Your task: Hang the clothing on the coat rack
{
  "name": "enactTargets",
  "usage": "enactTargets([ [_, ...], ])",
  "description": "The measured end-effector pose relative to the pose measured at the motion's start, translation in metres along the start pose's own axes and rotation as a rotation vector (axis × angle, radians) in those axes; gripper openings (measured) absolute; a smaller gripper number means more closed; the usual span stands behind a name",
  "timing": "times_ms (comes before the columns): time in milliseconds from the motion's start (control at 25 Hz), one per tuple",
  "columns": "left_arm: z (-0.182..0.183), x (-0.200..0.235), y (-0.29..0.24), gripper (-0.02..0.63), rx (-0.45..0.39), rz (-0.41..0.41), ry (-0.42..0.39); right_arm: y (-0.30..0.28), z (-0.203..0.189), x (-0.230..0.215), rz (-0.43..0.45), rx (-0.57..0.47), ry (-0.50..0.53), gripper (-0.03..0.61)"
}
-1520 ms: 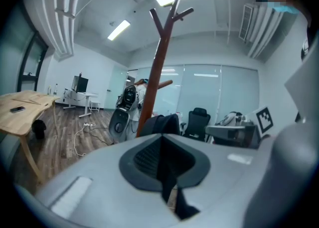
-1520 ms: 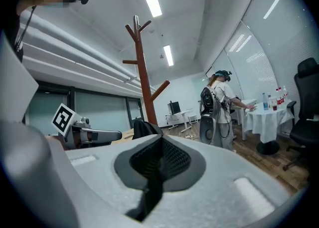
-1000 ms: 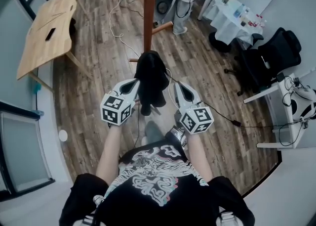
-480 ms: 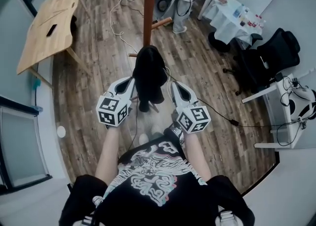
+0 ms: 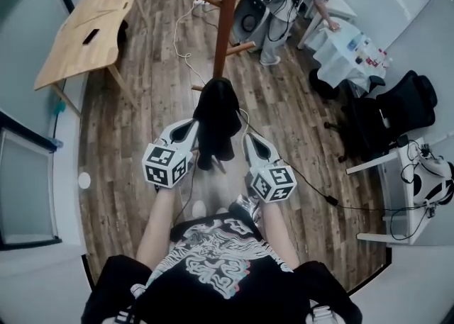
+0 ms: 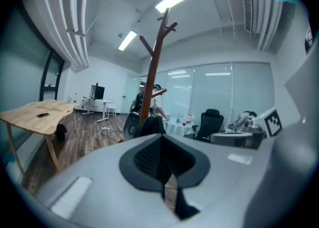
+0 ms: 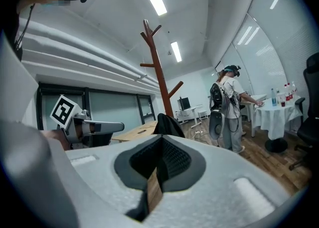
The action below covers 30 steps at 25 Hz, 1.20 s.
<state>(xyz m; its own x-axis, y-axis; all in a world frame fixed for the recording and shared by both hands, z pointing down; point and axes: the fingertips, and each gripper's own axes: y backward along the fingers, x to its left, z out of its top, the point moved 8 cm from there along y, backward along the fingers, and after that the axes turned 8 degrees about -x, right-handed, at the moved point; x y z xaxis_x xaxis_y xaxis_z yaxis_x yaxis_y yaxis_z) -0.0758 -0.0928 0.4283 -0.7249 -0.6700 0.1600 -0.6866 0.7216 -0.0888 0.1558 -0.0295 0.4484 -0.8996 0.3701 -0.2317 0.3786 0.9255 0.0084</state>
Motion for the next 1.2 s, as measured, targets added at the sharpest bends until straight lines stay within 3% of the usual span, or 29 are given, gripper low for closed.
enactTargets([
  [280,-0.004,-0.015,0.015,-0.011,-0.022,0.059,0.026,0.01,0.0,-0.001,0.021,0.006,0.018,-0.002],
  [640,0.0,-0.036,0.033,-0.011,-0.048,0.125,-0.08,0.028,0.008,-0.004,0.0,-0.02,0.007,-0.002],
  [840,-0.006,-0.03,0.037,-0.011,-0.052,0.11,-0.045,0.024,0.006,0.004,-0.019,-0.011,0.021,-0.002],
  [1000,-0.002,-0.023,0.044,-0.011,-0.063,0.093,-0.074,0.017,0.003,0.021,-0.028,-0.01,0.047,-0.002],
  [1200,-0.001,-0.004,0.06,-0.011,-0.068,0.126,-0.066,0.014,0.002,0.03,-0.045,-0.014,0.068,-0.002],
])
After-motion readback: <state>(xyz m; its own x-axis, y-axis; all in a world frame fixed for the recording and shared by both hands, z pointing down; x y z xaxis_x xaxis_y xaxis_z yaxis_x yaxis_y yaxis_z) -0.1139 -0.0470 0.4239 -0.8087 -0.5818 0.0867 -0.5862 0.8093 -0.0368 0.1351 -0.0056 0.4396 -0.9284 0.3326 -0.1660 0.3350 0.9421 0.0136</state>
